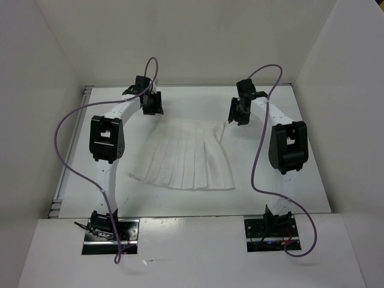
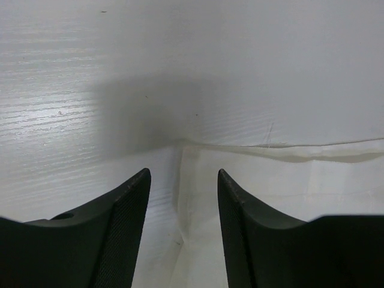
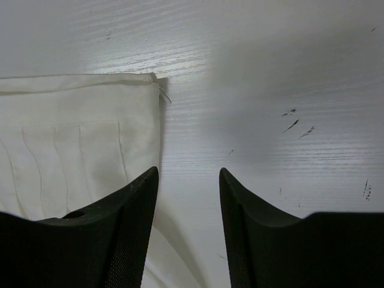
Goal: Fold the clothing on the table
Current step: Flatten the skirt out, then fold the skirt
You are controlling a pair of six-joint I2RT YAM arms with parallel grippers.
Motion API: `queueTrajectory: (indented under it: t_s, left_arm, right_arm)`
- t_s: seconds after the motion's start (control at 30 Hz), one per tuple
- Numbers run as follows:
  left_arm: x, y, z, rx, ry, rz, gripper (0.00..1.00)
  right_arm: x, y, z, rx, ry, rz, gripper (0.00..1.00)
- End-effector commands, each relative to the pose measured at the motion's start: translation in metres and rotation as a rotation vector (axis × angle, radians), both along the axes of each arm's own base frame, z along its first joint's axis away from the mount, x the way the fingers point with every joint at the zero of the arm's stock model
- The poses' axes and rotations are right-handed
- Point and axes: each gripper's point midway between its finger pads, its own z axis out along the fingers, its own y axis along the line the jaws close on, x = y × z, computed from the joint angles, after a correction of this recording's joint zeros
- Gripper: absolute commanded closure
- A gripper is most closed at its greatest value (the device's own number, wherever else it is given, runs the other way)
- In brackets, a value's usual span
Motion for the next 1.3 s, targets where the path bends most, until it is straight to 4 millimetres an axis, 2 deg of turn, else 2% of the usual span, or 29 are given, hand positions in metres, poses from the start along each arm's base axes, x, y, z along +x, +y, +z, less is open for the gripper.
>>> queueTrajectory:
  t_s: [0.0,0.13,0.17,0.2,0.43,0.63,0.8,0.83,0.9,1.0,1.03,1.07,1.1,1.13,1.23,1.27]
  left_arm:
    - [-0.002,-0.004,0.009,-0.007,-0.017,-0.045,0.45]
    - [-0.005,-0.007,-0.005,-0.042,0.016,-0.065,0.49]
    - [-0.003,-0.009,-0.001,-0.052,0.007,-0.072,0.5]
    - [-0.006,-0.008,-0.008,-0.05,0.028,-0.072,0.5]
    - [-0.013,-0.002,-0.021,-0.02,0.057,-0.051,0.51]
    - [-0.018,-0.005,-0.035,-0.009,0.077,-0.054,0.53]
    - [-0.027,-0.014,-0.045,-0.061,0.111,-0.082,0.74]
    - [-0.029,-0.02,-0.043,-0.09,0.115,-0.103,0.85]
    - [-0.032,-0.026,-0.046,-0.129,0.118,-0.118,0.98]
    - [-0.036,-0.031,-0.045,-0.187,0.131,-0.134,1.0]
    - [-0.039,-0.031,-0.048,-0.191,0.145,-0.126,1.0]
    - [-0.035,-0.029,-0.041,-0.202,0.125,-0.125,1.0]
    - [-0.038,-0.028,-0.045,-0.201,0.137,-0.124,1.0]
    - [-0.036,-0.03,-0.038,-0.216,0.122,-0.125,1.0]
    - [-0.036,-0.022,-0.04,-0.23,0.133,-0.103,1.0]
    - [-0.036,-0.022,-0.04,-0.23,0.133,-0.103,1.0]
  right_arm:
    - [0.012,0.001,0.011,0.01,-0.036,-0.009,0.49]
    - [0.015,0.002,0.014,0.011,-0.045,-0.009,0.49]
    - [0.017,0.002,0.013,0.012,-0.046,-0.009,0.49]
    - [0.017,0.002,0.013,0.012,-0.046,-0.009,0.49]
    - [0.017,0.004,0.016,0.024,-0.044,-0.012,0.49]
    - [0.016,0.008,0.016,0.044,-0.04,-0.01,0.49]
    - [0.021,0.009,0.018,0.057,-0.056,-0.026,0.49]
    - [0.023,0.01,0.019,0.059,-0.067,-0.025,0.49]
    - [0.027,0.01,0.016,0.085,-0.07,-0.021,0.49]
    - [0.033,0.009,0.002,0.123,-0.053,-0.017,0.49]
    - [0.032,0.014,-0.003,0.15,-0.041,0.001,0.49]
    - [0.039,0.013,-0.005,0.168,-0.06,-0.01,0.49]
    - [0.039,0.015,-0.008,0.179,-0.061,-0.003,0.49]
    - [0.038,0.019,-0.015,0.198,-0.049,0.009,0.49]
    - [0.041,0.017,-0.032,0.209,-0.029,-0.004,0.49]
    - [0.041,0.017,-0.032,0.209,-0.029,-0.004,0.49]
